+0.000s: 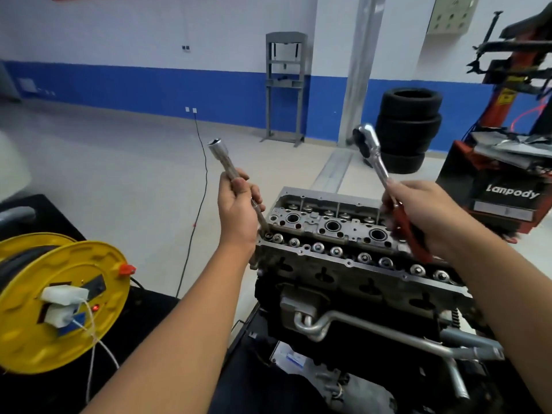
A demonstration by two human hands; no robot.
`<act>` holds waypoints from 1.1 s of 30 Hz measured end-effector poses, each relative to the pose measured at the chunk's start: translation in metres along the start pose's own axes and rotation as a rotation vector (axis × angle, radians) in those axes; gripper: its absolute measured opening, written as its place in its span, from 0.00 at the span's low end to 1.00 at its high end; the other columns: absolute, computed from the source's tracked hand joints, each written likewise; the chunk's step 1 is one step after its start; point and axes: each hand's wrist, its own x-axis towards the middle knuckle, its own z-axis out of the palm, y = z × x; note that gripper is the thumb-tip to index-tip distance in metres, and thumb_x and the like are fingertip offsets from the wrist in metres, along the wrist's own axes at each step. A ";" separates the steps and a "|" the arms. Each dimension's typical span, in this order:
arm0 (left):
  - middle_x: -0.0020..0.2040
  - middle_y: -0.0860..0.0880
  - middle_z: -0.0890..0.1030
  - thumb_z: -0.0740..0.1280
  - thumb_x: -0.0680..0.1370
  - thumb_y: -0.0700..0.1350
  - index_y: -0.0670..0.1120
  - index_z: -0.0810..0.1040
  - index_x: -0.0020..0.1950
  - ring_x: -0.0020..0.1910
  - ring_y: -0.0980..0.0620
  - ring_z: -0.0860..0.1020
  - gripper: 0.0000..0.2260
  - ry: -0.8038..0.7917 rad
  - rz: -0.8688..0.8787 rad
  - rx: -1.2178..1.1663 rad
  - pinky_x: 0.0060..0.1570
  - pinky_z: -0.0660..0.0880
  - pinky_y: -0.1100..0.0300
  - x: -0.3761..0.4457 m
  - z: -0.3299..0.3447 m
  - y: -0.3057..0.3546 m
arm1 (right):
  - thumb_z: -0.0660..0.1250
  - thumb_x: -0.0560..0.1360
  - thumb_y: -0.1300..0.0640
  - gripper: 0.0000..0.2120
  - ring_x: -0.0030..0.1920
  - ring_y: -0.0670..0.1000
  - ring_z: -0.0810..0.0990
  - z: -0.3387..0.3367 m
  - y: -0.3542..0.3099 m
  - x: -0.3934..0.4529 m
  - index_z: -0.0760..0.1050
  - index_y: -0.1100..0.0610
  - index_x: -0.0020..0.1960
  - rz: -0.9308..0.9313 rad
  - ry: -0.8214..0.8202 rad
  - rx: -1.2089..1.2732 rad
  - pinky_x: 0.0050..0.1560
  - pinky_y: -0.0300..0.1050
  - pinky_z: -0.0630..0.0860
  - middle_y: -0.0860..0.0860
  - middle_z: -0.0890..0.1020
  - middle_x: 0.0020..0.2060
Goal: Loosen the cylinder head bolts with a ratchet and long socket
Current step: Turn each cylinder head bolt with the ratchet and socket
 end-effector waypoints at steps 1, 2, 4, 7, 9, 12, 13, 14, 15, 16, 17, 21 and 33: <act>0.33 0.55 0.75 0.54 0.87 0.51 0.52 0.72 0.52 0.33 0.56 0.72 0.09 -0.024 0.002 0.035 0.35 0.74 0.61 0.000 -0.001 -0.001 | 0.64 0.84 0.45 0.16 0.27 0.52 0.77 0.006 -0.004 -0.002 0.77 0.59 0.51 0.025 -0.088 0.170 0.28 0.48 0.77 0.56 0.84 0.35; 0.34 0.54 0.74 0.54 0.87 0.50 0.52 0.72 0.52 0.33 0.56 0.73 0.09 -0.050 -0.007 0.058 0.36 0.74 0.61 -0.002 -0.001 -0.002 | 0.64 0.84 0.45 0.16 0.25 0.52 0.76 0.013 -0.007 -0.002 0.76 0.59 0.54 0.023 -0.147 0.266 0.28 0.48 0.77 0.57 0.83 0.35; 0.35 0.53 0.75 0.53 0.89 0.47 0.52 0.72 0.53 0.35 0.56 0.74 0.10 -0.101 -0.020 0.094 0.39 0.75 0.60 -0.005 -0.003 -0.004 | 0.61 0.85 0.45 0.16 0.21 0.50 0.69 0.031 -0.011 -0.002 0.74 0.58 0.56 0.006 -0.165 0.347 0.25 0.45 0.73 0.56 0.80 0.31; 0.37 0.53 0.78 0.55 0.88 0.46 0.51 0.73 0.53 0.38 0.54 0.77 0.09 -0.210 -0.023 0.134 0.45 0.78 0.55 -0.007 -0.007 0.000 | 0.60 0.86 0.46 0.12 0.19 0.47 0.63 0.050 -0.010 -0.002 0.72 0.54 0.52 -0.019 -0.124 0.374 0.22 0.39 0.66 0.55 0.76 0.27; 0.40 0.52 0.82 0.55 0.88 0.42 0.51 0.74 0.54 0.43 0.53 0.82 0.09 -0.270 -0.050 0.203 0.51 0.80 0.50 -0.005 -0.012 0.005 | 0.60 0.86 0.48 0.10 0.19 0.48 0.63 0.054 -0.011 -0.003 0.72 0.52 0.51 -0.059 -0.131 0.360 0.22 0.38 0.64 0.56 0.77 0.28; 0.46 0.52 0.87 0.56 0.87 0.36 0.51 0.74 0.55 0.51 0.54 0.85 0.12 -0.315 -0.077 0.354 0.56 0.81 0.49 0.002 -0.021 0.013 | 0.63 0.85 0.51 0.07 0.21 0.48 0.64 0.053 -0.019 -0.004 0.76 0.49 0.50 -0.112 -0.147 0.366 0.23 0.37 0.63 0.55 0.80 0.32; 0.47 0.52 0.88 0.57 0.87 0.36 0.52 0.75 0.54 0.52 0.53 0.86 0.13 -0.312 -0.077 0.386 0.56 0.81 0.49 0.003 -0.023 0.015 | 0.64 0.85 0.51 0.06 0.21 0.48 0.64 0.053 -0.022 -0.005 0.77 0.49 0.50 -0.125 -0.148 0.353 0.23 0.37 0.63 0.55 0.80 0.33; 0.47 0.51 0.88 0.58 0.87 0.35 0.52 0.75 0.53 0.52 0.51 0.86 0.12 -0.295 -0.072 0.402 0.55 0.82 0.48 0.004 -0.025 0.016 | 0.64 0.85 0.52 0.05 0.21 0.48 0.65 0.055 -0.025 -0.005 0.77 0.49 0.52 -0.135 -0.151 0.334 0.23 0.37 0.63 0.55 0.80 0.33; 0.47 0.50 0.88 0.60 0.86 0.35 0.52 0.75 0.52 0.52 0.50 0.86 0.12 -0.266 -0.065 0.405 0.55 0.83 0.47 0.004 -0.027 0.017 | 0.64 0.85 0.53 0.03 0.21 0.48 0.65 0.057 -0.027 -0.006 0.77 0.50 0.54 -0.142 -0.157 0.315 0.23 0.37 0.63 0.55 0.81 0.33; 0.46 0.49 0.87 0.62 0.86 0.35 0.52 0.75 0.51 0.51 0.49 0.86 0.11 -0.228 -0.056 0.400 0.54 0.84 0.46 0.003 -0.028 0.016 | 0.65 0.85 0.53 0.03 0.21 0.48 0.65 0.059 -0.028 -0.007 0.77 0.51 0.56 -0.148 -0.168 0.299 0.23 0.37 0.64 0.55 0.81 0.33; 0.46 0.48 0.87 0.63 0.85 0.36 0.52 0.75 0.51 0.50 0.49 0.87 0.10 -0.186 -0.048 0.394 0.54 0.85 0.46 0.001 -0.028 0.014 | 0.65 0.84 0.53 0.04 0.21 0.48 0.65 0.062 -0.030 -0.008 0.77 0.51 0.57 -0.155 -0.182 0.287 0.23 0.38 0.64 0.55 0.82 0.34; 0.46 0.46 0.86 0.67 0.84 0.39 0.53 0.75 0.50 0.47 0.50 0.87 0.09 -0.101 -0.034 0.393 0.53 0.85 0.43 -0.002 -0.030 0.010 | 0.68 0.83 0.55 0.08 0.21 0.48 0.67 0.074 -0.033 -0.011 0.78 0.47 0.60 -0.184 -0.235 0.227 0.23 0.38 0.65 0.57 0.83 0.35; 0.46 0.49 0.86 0.69 0.82 0.35 0.54 0.76 0.48 0.47 0.50 0.87 0.13 -0.261 -0.031 0.524 0.56 0.84 0.45 0.011 -0.033 0.026 | 0.71 0.81 0.57 0.18 0.23 0.49 0.68 0.098 -0.050 -0.018 0.76 0.41 0.66 -0.229 -0.229 0.141 0.24 0.39 0.66 0.57 0.84 0.36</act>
